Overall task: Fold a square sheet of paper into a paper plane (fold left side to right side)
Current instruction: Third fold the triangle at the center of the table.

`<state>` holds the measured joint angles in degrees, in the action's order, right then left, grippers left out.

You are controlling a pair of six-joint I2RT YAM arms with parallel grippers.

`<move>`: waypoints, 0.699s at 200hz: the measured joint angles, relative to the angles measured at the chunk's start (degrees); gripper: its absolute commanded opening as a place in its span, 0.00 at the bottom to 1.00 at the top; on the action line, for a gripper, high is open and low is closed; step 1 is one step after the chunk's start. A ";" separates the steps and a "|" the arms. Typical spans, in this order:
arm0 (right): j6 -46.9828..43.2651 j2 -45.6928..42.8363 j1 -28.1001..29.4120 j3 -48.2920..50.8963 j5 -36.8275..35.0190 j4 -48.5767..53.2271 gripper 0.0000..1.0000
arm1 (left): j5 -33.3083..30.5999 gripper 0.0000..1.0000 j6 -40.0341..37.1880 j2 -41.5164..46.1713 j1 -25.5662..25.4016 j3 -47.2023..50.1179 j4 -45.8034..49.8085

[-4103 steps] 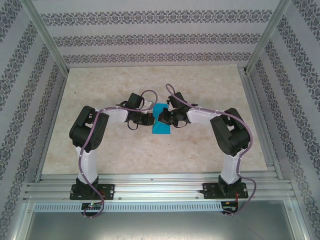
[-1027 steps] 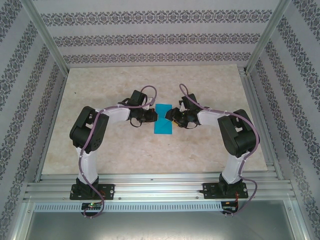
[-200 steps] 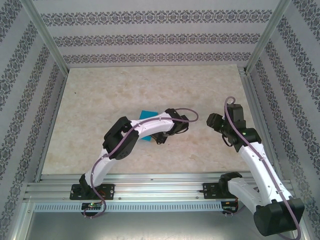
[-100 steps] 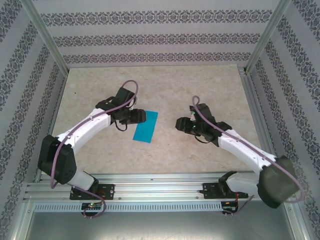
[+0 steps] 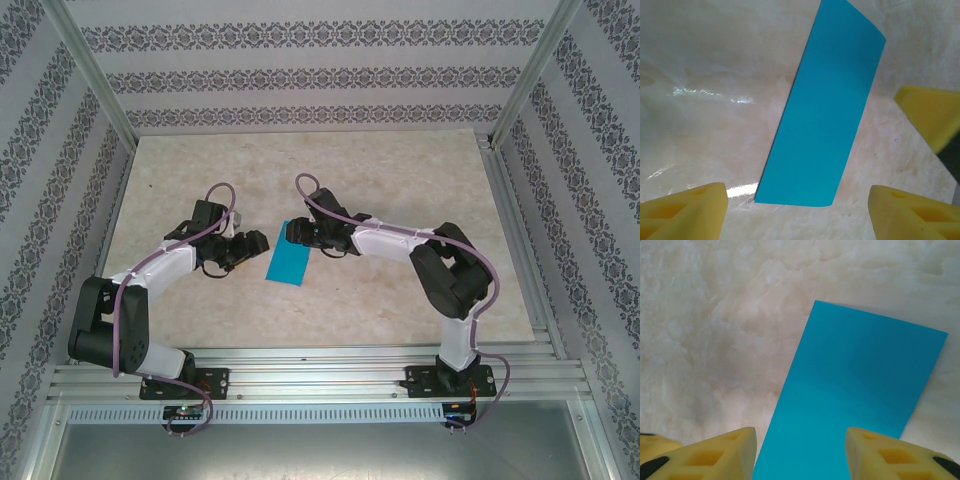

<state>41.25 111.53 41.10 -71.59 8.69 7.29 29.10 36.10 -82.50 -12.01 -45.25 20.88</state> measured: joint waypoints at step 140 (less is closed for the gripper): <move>-0.66 4.76 -4.00 1.64 3.32 -2.73 0.49 | 7.67 0.64 1.49 -9.40 -0.39 0.00 -7.98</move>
<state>40.60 116.29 37.10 -69.95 12.01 4.56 36.77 37.58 -91.90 -12.40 -45.25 12.91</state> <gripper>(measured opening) 0.491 0.654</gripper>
